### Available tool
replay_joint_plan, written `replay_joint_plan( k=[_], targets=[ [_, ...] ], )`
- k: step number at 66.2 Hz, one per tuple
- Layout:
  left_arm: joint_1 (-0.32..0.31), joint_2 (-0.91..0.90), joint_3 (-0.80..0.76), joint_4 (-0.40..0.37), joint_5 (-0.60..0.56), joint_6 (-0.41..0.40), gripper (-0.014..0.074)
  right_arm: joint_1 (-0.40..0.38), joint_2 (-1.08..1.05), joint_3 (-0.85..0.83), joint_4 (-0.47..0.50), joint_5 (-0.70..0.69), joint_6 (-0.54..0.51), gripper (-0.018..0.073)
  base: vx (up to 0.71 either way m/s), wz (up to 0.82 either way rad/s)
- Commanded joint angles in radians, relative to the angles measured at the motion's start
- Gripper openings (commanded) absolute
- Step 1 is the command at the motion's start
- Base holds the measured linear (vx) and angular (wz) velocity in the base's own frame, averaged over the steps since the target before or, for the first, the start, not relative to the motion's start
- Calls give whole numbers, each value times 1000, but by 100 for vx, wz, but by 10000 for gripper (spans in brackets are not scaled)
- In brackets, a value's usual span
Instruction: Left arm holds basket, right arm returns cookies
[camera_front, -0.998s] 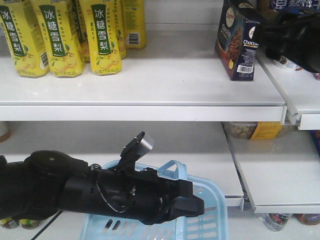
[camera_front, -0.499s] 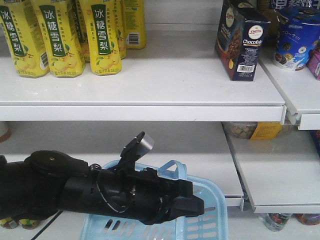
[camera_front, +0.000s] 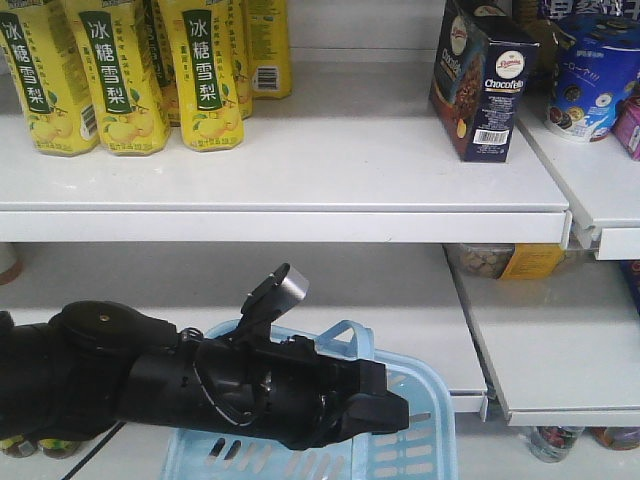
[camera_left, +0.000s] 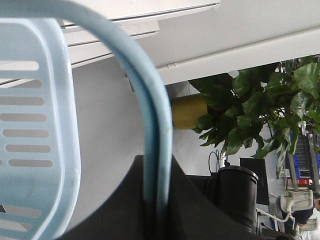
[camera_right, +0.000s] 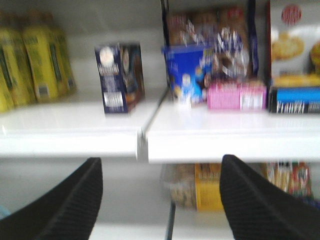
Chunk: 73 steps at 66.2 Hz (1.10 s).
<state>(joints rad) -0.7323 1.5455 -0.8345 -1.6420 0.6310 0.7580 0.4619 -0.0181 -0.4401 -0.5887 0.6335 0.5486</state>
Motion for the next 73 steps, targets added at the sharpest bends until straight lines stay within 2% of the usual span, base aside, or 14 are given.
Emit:
replay_joint_plan(
  k=[1, 7, 19, 30, 39, 54, 73],
  targets=[
    [0, -38, -27, -40, 26, 8, -6, 0, 11, 43, 30, -52, -14, 488, 0, 0],
    [0, -38, -27, -41, 25, 8, -6, 0, 16, 89, 66, -90, -14, 488, 0, 0],
    [0, -38, -27, -40, 6, 8, -6, 0, 16, 161, 66, -175, -14, 488, 0, 0],
    [0, -38, -27, -40, 6, 8, -6, 0, 16, 168, 65, -179, -15, 464, 0, 0],
    [0, -38, -27, -40, 6, 8, -6, 0, 16, 168, 65, -179, -15, 343, 0, 0],
    [0, -38, -27, -40, 6, 8, -6, 0, 16, 168, 66, -179, -15, -17, 0, 0],
    [0, -38, -27, -40, 6, 8, -6, 0, 16, 168, 65, -178, -15, -9, 0, 0]
  ],
)
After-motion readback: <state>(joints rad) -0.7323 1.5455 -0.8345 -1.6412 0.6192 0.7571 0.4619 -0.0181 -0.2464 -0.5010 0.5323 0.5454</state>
